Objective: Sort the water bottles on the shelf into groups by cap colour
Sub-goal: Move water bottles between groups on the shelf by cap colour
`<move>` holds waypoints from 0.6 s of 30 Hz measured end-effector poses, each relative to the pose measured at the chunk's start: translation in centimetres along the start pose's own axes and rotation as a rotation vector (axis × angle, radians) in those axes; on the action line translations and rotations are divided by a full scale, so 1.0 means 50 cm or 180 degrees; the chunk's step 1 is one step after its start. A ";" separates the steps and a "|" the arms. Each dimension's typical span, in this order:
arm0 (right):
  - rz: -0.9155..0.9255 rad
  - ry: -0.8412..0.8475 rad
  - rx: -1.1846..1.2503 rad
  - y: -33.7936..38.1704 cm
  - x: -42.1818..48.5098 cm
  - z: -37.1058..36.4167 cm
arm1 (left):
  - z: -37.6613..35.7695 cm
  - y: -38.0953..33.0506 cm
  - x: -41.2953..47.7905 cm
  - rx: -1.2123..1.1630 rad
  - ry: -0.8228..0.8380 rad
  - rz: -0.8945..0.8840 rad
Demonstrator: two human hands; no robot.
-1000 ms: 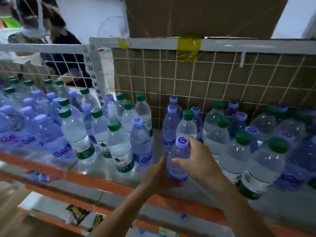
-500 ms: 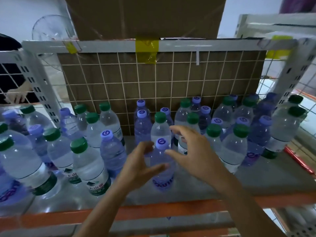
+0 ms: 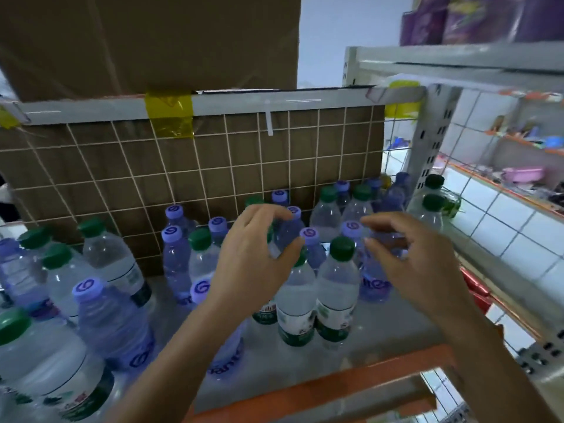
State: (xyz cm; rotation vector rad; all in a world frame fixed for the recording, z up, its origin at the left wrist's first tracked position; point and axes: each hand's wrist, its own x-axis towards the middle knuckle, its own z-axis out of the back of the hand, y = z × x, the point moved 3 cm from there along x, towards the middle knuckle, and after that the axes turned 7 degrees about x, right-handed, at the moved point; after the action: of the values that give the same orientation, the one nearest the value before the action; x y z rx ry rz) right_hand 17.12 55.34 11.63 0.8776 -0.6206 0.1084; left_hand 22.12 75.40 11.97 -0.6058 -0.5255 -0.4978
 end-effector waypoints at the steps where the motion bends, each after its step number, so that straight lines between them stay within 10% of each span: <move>1: -0.0065 0.0008 -0.0071 -0.019 0.003 0.011 | -0.012 -0.013 0.016 0.0010 0.0068 -0.0070; 18: -0.1165 -0.0507 -0.0232 -0.262 0.079 0.094 | -0.170 -0.097 0.125 0.0503 0.2012 -0.0372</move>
State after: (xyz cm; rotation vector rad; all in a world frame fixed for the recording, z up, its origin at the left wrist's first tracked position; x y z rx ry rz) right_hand 22.58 42.76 7.08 0.9213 -0.5981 -0.3150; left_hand 26.71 64.71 11.63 -0.2417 0.0033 -0.7144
